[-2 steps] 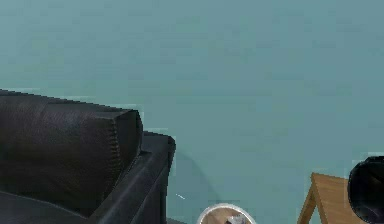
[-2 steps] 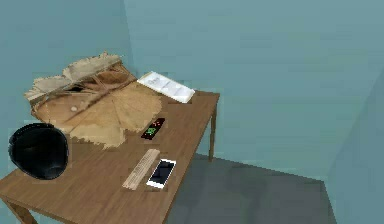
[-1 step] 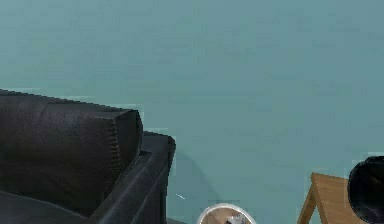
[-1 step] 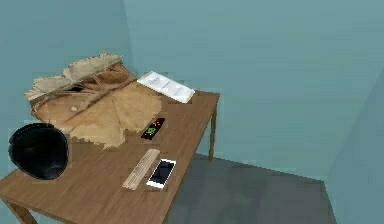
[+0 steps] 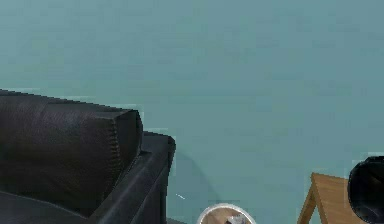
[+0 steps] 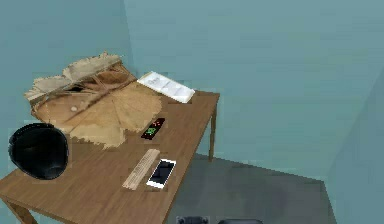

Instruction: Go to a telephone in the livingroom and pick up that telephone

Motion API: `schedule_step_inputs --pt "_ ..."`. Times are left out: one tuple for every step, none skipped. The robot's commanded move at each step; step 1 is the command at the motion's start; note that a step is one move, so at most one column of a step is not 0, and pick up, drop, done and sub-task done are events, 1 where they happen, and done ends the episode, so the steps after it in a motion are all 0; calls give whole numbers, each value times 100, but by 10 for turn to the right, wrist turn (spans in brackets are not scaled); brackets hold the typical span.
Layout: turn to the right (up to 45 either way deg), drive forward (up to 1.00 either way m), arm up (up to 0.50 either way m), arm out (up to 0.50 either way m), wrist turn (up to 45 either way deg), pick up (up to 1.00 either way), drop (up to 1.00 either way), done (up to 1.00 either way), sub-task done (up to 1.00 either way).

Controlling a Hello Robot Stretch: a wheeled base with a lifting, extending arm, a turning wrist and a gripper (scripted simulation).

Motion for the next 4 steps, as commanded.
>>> schedule_step_inputs --pt "0 0 0 28 0 0 0 0 0" --pt "0 0 0 0 450 0 0 0 0" --pt "0 0 0 0 450 0 0 0 0" --pt "0 0 0 0 450 0 0 0 0"
